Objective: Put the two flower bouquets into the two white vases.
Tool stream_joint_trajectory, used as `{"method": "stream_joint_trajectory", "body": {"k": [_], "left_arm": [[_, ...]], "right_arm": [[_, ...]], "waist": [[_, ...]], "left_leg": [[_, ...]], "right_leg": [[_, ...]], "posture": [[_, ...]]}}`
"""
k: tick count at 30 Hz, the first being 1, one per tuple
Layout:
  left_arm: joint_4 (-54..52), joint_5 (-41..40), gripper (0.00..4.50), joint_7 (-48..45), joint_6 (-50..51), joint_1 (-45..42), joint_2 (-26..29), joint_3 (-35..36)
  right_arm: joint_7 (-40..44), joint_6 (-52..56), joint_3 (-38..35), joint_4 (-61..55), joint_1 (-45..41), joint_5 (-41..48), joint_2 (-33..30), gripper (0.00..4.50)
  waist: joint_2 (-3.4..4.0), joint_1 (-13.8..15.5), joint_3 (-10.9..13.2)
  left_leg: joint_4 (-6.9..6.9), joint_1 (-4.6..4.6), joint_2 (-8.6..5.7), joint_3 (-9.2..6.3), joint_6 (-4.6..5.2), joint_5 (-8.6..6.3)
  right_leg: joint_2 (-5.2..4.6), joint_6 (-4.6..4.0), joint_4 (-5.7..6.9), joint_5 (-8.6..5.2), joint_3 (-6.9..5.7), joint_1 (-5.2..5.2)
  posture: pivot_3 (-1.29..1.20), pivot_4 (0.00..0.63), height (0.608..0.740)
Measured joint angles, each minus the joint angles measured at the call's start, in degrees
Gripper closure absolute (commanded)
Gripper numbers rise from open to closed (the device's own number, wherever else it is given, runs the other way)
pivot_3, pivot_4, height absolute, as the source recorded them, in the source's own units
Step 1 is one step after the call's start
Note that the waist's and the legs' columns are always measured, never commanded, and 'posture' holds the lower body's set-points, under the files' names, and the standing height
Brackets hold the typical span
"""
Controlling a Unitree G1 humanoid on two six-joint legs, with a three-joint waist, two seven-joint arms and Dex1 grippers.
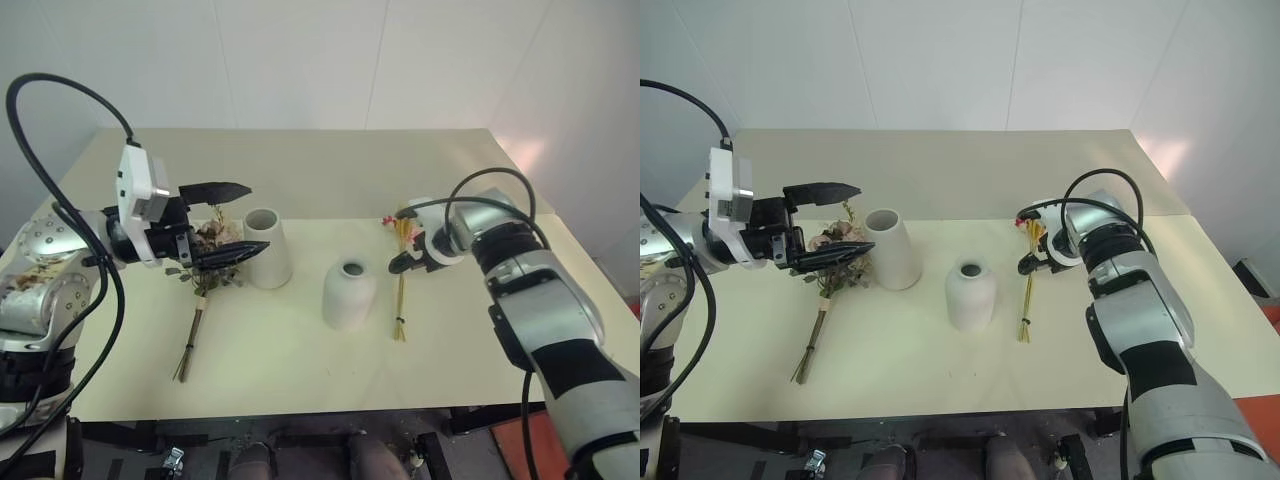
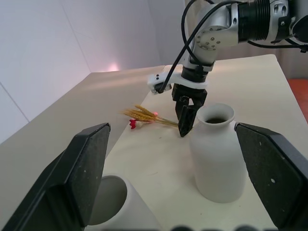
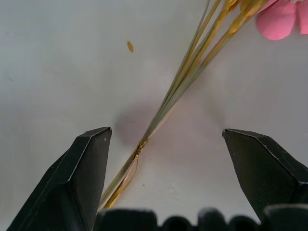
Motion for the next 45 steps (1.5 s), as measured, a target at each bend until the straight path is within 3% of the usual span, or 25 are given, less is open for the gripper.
{"method": "stream_joint_trajectory", "body": {"k": [9, 11, 15, 20, 25, 29, 34, 45], "left_arm": [[0.1, 0.0, 0.00, 0.4, -1.2, 0.6, -0.2, 0.3], [0.2, 0.0, 0.00, 0.4, -1.3, 0.6, -0.2, 0.3], [0.8, 0.1, 0.00, 0.3, -1.3, 0.5, -0.3, 0.3], [1.9, 0.5, 0.00, -0.1, -1.4, 0.4, -0.7, 0.2], [3.0, 0.4, 0.00, -1.1, -1.2, 0.2, -0.9, 0.0], [4.0, -0.2, 0.00, -2.0, 0.8, -1.5, -1.2, -0.8], [4.0, -1.0, 0.00, -4.0, 3.8, -3.1, -1.2, -2.3], [8.3, -1.2, 0.00, -13.7, 5.1, -7.1, -0.6, -6.2]], "right_arm": [[4.0, -3.5, -2.1, 3.7, -1.0, -4.2, 1.1, 3.97], [4.6, -3.5, -2.6, 3.7, -1.0, -4.4, 0.9, 4.48], [3.8, -2.4, -5.6, 2.1, -1.0, -4.3, -0.8, 4.48], [-4.3, -4.2, -19.8, -9.9, 2.6, -0.2, -5.4, 4.48], [-13.4, -6.9, -37.5, -33.3, 10.2, 8.4, -4.6, 4.48], [-16.1, -6.4, -46.2, -52.9, 11.9, 18.0, -0.1, 4.48], [-17.9, -3.3, -49.1, -69.1, 14.9, 29.5, 3.7, 4.48], [-16.4, 0.7, -46.5, -81.6, 25.7, 45.9, 3.8, 4.48]], "waist": [[0.00, -1.0, 0.0], [0.01, -1.1, 0.0], [0.01, -0.9, 0.0], [0.01, -0.6, 0.0], [0.04, -0.7, 0.0], [0.05, -0.9, 0.0], [0.05, -0.7, 0.0], [0.06, -0.8, 0.0]], "left_leg": [[-0.02, 0.01, 0.00, -0.05, 0.00, 0.00], [-0.02, 0.01, 0.00, -0.05, 0.00, 0.00], [-0.01, 0.00, -0.01, -0.05, 0.00, 0.00], [-0.03, -0.03, -0.01, -0.06, 0.00, 0.00], [-0.06, -0.03, -0.01, -0.06, 0.00, 0.00], [-0.07, 0.02, 0.01, -0.08, 0.00, 0.00], [-0.06, 0.02, 0.01, -0.09, 0.00, 0.00], [-0.07, 0.05, 0.03, -0.08, 0.01, 0.00]], "right_leg": [[0.02, 0.01, 0.03, 0.00, -0.01, -0.01], [0.02, 0.01, 0.03, 0.00, -0.01, -0.01], [0.00, 0.01, 0.03, 0.00, -0.01, -0.02], [-0.01, 0.02, -0.01, -0.01, -0.03, -0.01], [0.01, 0.03, 0.03, -0.01, -0.01, -0.04], [0.04, 0.05, 0.09, -0.02, 0.01, -0.03], [0.02, 0.05, 0.05, -0.02, -0.03, 0.04], [0.05, 0.10, 0.05, -0.06, -0.01, 0.02]], "posture": [[0.00, 0.150, 0.740], [0.00, 0.150, 0.740], [0.00, 0.150, 0.740], [0.00, 0.150, 0.740], [0.00, 0.150, 0.740], [0.00, 0.150, 0.740], [0.00, 0.150, 0.740], [0.00, 0.150, 0.740]]}}
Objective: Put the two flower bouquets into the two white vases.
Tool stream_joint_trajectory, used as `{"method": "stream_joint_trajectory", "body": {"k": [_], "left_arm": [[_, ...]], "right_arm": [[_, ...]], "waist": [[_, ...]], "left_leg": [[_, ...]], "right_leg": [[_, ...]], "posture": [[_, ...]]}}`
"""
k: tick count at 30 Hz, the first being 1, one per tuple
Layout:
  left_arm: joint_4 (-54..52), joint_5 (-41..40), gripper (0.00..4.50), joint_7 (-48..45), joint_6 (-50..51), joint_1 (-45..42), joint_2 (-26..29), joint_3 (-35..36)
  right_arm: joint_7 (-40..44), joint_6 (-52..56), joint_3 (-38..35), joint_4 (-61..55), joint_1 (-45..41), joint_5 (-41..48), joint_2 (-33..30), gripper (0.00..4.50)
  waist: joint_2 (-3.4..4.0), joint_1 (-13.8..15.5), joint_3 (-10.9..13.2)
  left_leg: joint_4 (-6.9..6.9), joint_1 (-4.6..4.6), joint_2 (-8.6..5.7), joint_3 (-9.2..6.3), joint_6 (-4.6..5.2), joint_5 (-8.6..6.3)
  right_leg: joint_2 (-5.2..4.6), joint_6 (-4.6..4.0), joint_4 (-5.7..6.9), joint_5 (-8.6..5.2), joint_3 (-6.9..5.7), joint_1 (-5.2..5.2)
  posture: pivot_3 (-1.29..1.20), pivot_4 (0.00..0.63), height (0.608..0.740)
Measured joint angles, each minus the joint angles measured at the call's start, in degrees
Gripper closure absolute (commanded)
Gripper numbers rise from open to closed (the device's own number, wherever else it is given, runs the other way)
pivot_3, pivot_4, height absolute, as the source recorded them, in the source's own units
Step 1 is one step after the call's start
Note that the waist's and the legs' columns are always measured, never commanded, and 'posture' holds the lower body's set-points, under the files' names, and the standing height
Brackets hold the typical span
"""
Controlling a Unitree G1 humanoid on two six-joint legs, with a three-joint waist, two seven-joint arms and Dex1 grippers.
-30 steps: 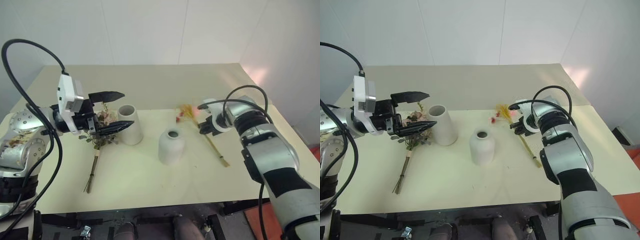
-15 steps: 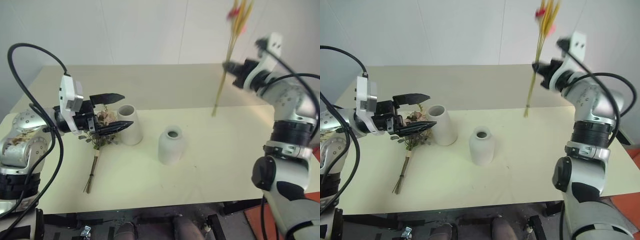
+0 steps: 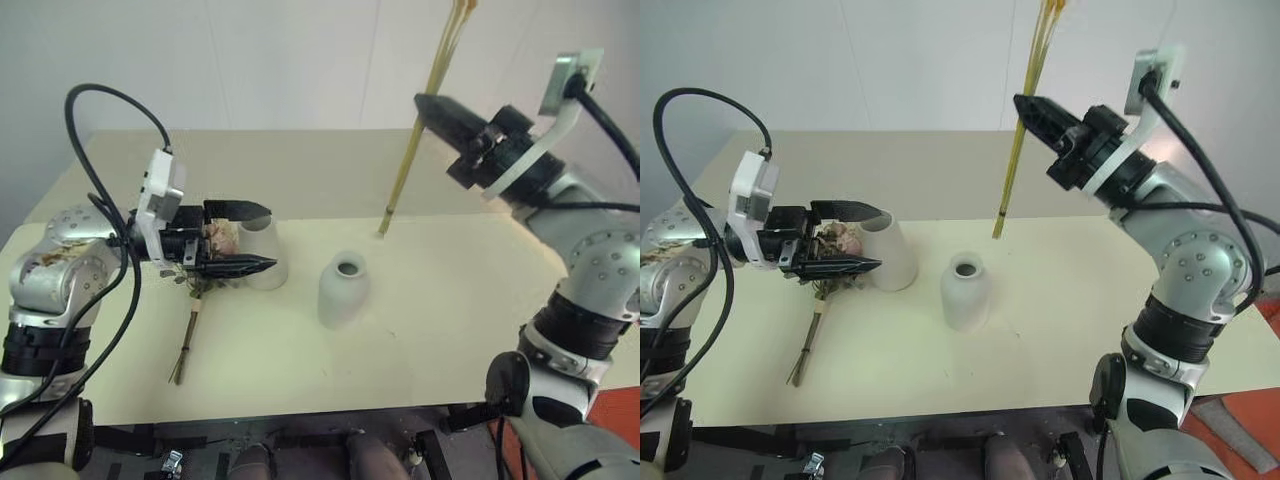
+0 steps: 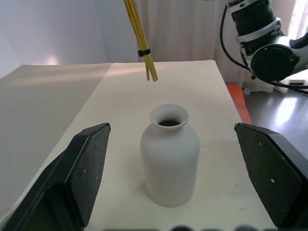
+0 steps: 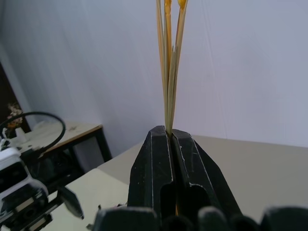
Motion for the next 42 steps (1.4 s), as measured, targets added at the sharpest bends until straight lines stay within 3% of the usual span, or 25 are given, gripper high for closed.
{"method": "stream_joint_trajectory", "body": {"k": [11, 21, 32, 39, 40, 42], "left_arm": [[-0.2, 0.4, 0.00, -1.5, 0.2, 0.3, 0.5, -0.4], [-1.7, 0.2, 0.00, -0.7, 1.1, 1.3, 1.9, 0.2], [-2.1, 0.1, 0.00, -0.3, 1.2, 1.4, 2.2, 0.6], [-2.1, 0.3, 0.00, 0.3, 1.2, 2.1, 2.2, 0.6], [-2.1, 0.3, 0.00, 0.5, 1.2, 2.4, 2.2, 0.6], [-2.1, 0.5, 0.00, 0.9, 1.2, 2.6, 2.2, 0.6]], "right_arm": [[-0.1, -4.5, 7.3, -3.7, 4.4, 4.0, 1.5, 4.48], [2.1, -12.8, 13.1, -2.7, 9.5, -0.5, 1.7, 4.48], [2.4, -15.3, 13.9, -1.6, 10.7, -1.4, 1.6, 4.48], [5.1, -18.9, 19.0, -2.3, 18.3, -5.5, 1.6, 4.48], [5.7, -20.0, 19.8, -2.3, 19.1, -6.5, 1.5, 3.96], [6.5, -21.4, 20.3, -2.4, 20.2, -7.7, 1.4, 3.50]], "waist": [[0.00, 0.2, 0.0], [0.00, 0.2, 0.0], [0.00, 0.3, 0.0], [0.00, 0.2, 0.0], [0.00, 0.2, 0.0], [0.00, 0.3, 0.0]], "left_leg": [[0.01, -0.02, 0.00, -0.01, 0.00, 0.00], [0.01, -0.03, 0.00, -0.01, 0.00, 0.00], [0.01, -0.03, 0.00, -0.01, 0.00, 0.00], [0.01, -0.02, 0.00, 0.00, 0.00, 0.00], [0.01, -0.01, 0.00, 0.00, 0.00, 0.00], [0.02, -0.02, 0.00, -0.01, 0.00, 0.00]], "right_leg": [[-0.01, 0.18, -0.02, -0.11, -0.02, 0.01], [-0.01, 0.22, -0.02, -0.13, -0.02, 0.00], [-0.01, 0.24, -0.02, -0.14, -0.01, 0.00], [-0.01, 0.27, -0.02, -0.17, -0.01, -0.01], [0.00, 0.27, -0.01, -0.17, -0.01, -0.01], [-0.01, 0.28, -0.01, -0.17, -0.01, -0.01]], "posture": [[0.00, 0.150, 0.740], [0.00, 0.150, 0.740], [0.00, 0.150, 0.740], [0.00, 0.150, 0.740], [0.00, 0.150, 0.740], [0.00, 0.150, 0.740]]}}
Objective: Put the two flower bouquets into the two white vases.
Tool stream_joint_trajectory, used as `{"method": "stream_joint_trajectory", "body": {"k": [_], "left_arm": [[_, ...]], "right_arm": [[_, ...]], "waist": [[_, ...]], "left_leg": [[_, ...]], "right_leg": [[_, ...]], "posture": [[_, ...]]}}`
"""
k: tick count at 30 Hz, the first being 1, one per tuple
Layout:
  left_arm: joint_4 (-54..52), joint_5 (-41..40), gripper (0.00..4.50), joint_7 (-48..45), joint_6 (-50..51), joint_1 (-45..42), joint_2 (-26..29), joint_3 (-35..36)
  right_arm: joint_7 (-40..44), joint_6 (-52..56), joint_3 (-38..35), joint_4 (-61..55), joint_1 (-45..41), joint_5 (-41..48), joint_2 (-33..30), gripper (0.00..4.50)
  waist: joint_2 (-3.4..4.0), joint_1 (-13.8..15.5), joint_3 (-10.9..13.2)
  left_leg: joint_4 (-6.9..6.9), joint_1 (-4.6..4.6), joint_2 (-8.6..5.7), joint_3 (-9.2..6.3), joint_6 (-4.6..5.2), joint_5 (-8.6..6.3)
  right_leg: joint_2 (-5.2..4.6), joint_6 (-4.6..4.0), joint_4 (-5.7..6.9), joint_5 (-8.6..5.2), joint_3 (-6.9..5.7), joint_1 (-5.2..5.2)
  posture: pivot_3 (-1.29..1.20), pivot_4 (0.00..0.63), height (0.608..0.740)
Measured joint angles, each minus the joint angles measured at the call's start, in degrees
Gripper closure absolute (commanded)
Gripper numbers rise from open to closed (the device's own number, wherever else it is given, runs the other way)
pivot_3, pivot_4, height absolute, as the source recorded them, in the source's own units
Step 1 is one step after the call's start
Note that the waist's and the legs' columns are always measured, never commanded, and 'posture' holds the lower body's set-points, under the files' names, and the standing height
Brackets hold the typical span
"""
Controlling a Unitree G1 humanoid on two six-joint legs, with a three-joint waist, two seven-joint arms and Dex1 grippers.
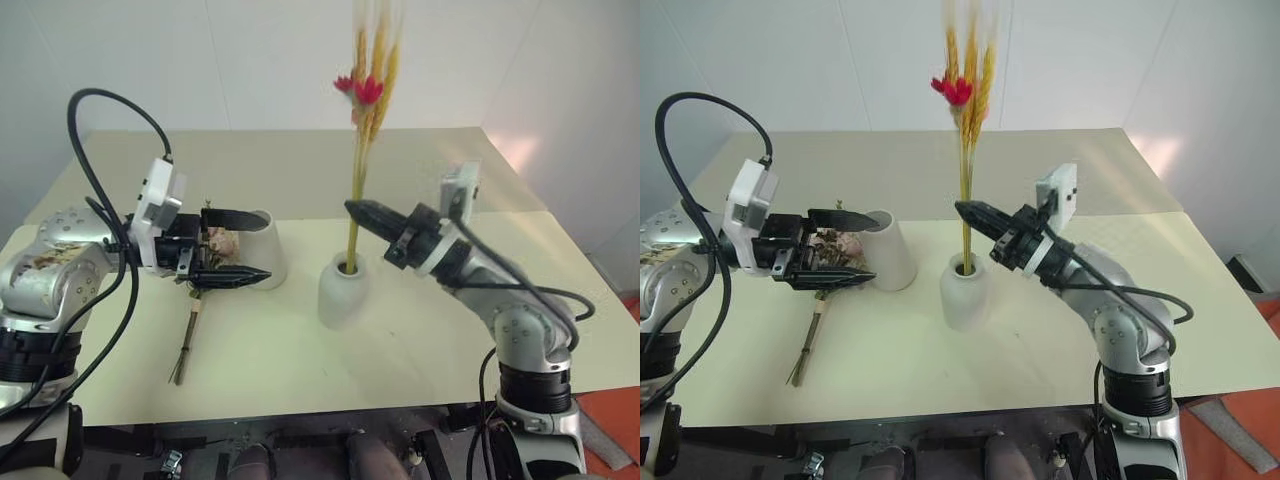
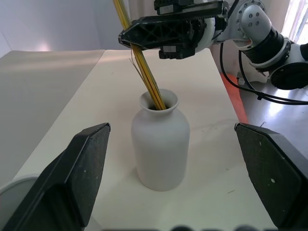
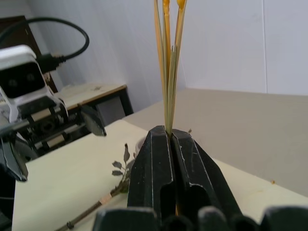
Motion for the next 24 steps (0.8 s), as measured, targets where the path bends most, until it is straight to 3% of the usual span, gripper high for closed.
{"method": "stream_joint_trajectory", "body": {"k": [10, 17, 24], "left_arm": [[0.2, 0.9, 0.00, 3.3, 0.1, 2.3, 0.4, 1.4], [-1.7, 7.0, 0.00, 14.5, 7.8, 6.4, 6.8, 2.1], [-5.0, 11.9, 0.00, 23.4, 21.7, 6.5, 12.0, -2.0]], "right_arm": [[5.2, -1.9, -1.1, -3.7, 5.8, -0.1, -7.3, 0.11], [14.3, -0.3, -6.7, -4.2, 9.1, 2.9, -22.0, 0.05], [23.6, 0.3, -8.7, 0.7, 8.0, 3.0, -30.4, 0.05]], "waist": [[0.00, 0.4, 0.0], [-0.01, 1.2, 0.0], [-0.01, 1.4, 0.0]], "left_leg": [[0.00, 0.03, 0.01, 0.01, 0.00, 0.00], [0.00, 0.08, 0.00, 0.02, 0.00, 0.00], [0.00, 0.09, -0.01, 0.03, 0.00, 0.00]], "right_leg": [[0.00, 0.02, -0.01, -0.02, 0.01, 0.02], [0.00, 0.04, -0.03, -0.04, 0.02, 0.05], [-0.01, 0.04, -0.05, -0.05, 0.02, 0.06]], "posture": [[0.00, 0.150, 0.740], [0.00, 0.150, 0.740], [0.00, 0.150, 0.740]]}}
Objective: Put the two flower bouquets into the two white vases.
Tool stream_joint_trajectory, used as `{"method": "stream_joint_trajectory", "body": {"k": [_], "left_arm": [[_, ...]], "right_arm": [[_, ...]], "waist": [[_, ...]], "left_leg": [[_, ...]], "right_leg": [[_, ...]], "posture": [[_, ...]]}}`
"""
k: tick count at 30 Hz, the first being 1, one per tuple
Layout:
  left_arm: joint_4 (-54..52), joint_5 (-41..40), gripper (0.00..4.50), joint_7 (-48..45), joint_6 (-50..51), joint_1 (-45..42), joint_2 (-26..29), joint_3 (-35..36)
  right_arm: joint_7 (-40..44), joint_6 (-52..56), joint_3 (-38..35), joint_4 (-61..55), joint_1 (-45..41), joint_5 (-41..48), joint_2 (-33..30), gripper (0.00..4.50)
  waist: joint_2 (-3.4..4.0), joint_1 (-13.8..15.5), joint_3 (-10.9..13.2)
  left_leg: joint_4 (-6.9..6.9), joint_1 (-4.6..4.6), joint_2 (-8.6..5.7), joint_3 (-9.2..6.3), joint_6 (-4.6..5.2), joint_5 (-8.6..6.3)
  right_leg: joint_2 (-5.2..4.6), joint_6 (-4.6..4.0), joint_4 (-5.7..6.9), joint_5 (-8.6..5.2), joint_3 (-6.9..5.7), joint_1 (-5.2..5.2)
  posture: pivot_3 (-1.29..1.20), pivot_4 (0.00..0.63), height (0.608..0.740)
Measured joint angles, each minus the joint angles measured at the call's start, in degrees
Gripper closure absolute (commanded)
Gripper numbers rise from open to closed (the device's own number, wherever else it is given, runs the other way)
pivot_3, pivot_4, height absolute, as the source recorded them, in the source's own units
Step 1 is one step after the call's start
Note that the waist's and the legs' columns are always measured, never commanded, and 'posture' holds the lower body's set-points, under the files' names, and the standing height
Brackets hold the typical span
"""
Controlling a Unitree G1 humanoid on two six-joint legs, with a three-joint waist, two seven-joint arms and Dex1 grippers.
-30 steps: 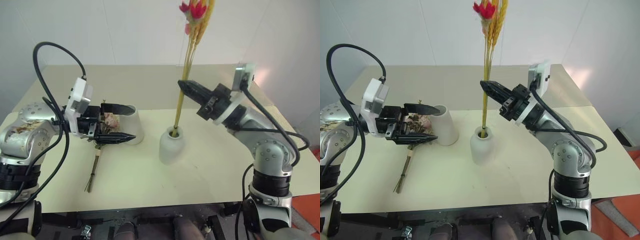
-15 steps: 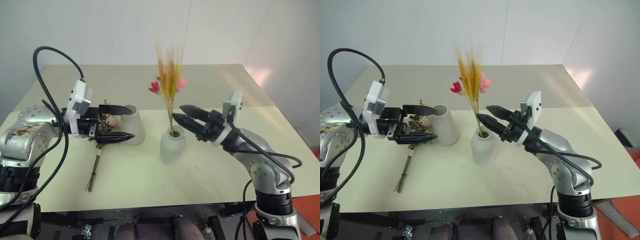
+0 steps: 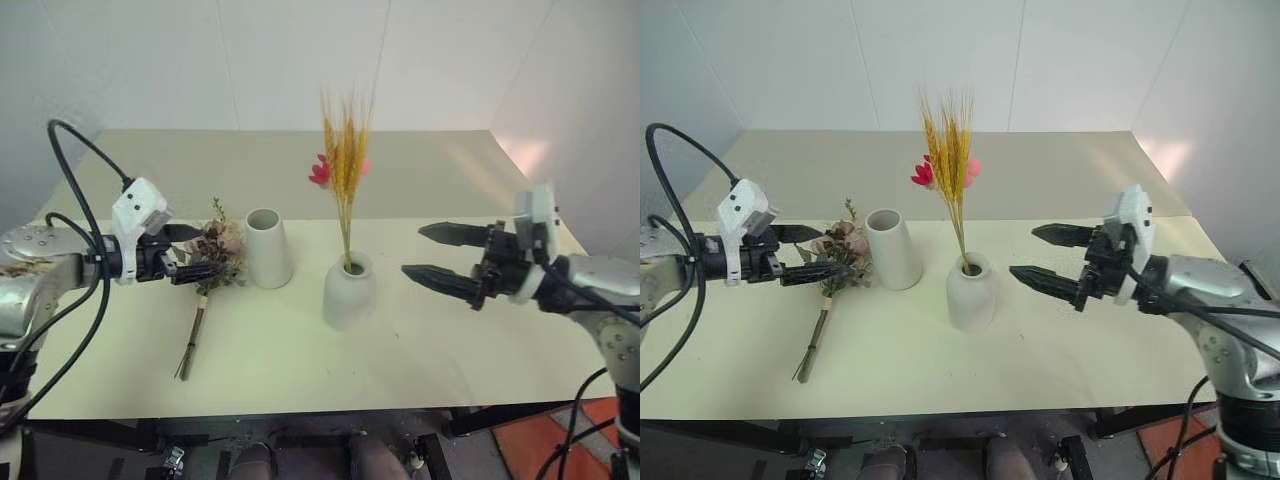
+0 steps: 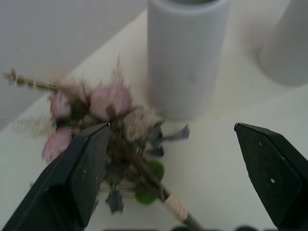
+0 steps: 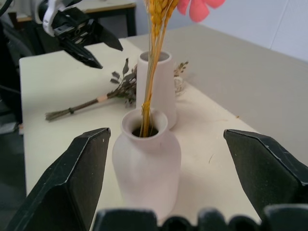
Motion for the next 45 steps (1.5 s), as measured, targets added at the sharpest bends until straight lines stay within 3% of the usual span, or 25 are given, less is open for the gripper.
{"method": "stream_joint_trajectory", "body": {"k": [4, 16, 19, 31, 39, 45], "left_arm": [[-0.9, 4.1, 0.00, 4.8, 8.7, -1.3, 0.4, -8.4], [2.2, 9.2, 0.00, 12.8, 21.6, -6.7, -5.7, -16.8], [4.2, 9.7, 0.62, 14.6, 24.0, -8.1, -8.7, -17.2], [4.7, 9.8, 4.32, 16.5, 27.5, -8.8, -10.8, -16.4], [9.6, 14.1, 4.37, 25.2, 26.3, -10.9, -12.9, -10.8], [9.4, 15.4, 4.37, 30.9, 6.0, -11.4, -18.6, 4.3]], "right_arm": [[4.3, -1.2, 0.3, 3.8, -3.3, -1.3, -2.2, 0.05], [12.5, -6.6, 4.5, 14.1, -10.0, -7.7, -2.2, 0.05], [14.5, -7.5, 6.2, 15.2, -12.4, -9.1, -2.2, 0.00], [22.4, -10.8, 10.0, 23.5, -17.4, -13.2, -2.2, 0.00], [24.9, -13.2, 12.1, 30.3, -21.1, -16.5, -1.2, 0.00], [25.8, -13.2, 12.2, 32.2, -21.2, -17.1, -1.1, 0.00]], "waist": [[0.00, -0.1, 0.0], [-0.01, 0.0, 0.0], [0.00, 0.0, 0.0], [0.01, -0.3, 0.0], [0.00, 0.0, 0.0], [0.00, 0.4, 0.0]], "left_leg": [[0.00, -0.01, -0.01, 0.00, 0.00, 0.00], [0.02, -0.04, -0.04, -0.01, 0.00, 0.00], [0.02, 0.05, -0.07, -0.01, 0.00, 0.00], [-0.01, 0.33, -0.06, -0.02, 0.00, 0.00], [0.00, 0.19, -0.07, -0.02, 0.00, 0.00], [0.01, 0.07, -0.09, -0.02, -0.01, 0.00]], "right_leg": [[0.01, 0.00, 0.00, 0.00, 0.00, -0.03], [0.00, 0.00, 0.02, 0.00, 0.00, -0.03], [-0.01, 0.00, 0.05, 0.00, 0.01, 0.04], [0.03, 0.00, 0.09, 0.01, 0.05, 0.22], [0.01, -0.02, 0.04, 0.02, 0.03, 0.16], [-0.06, -0.42, 0.01, 0.27, 0.01, 0.10]], "posture": [[0.00, 0.150, 0.740], [0.00, 0.150, 0.740], [0.00, 0.150, 0.740], [0.00, 0.150, 0.740], [0.00, 0.150, 0.740], [0.00, 0.150, 0.740]]}}
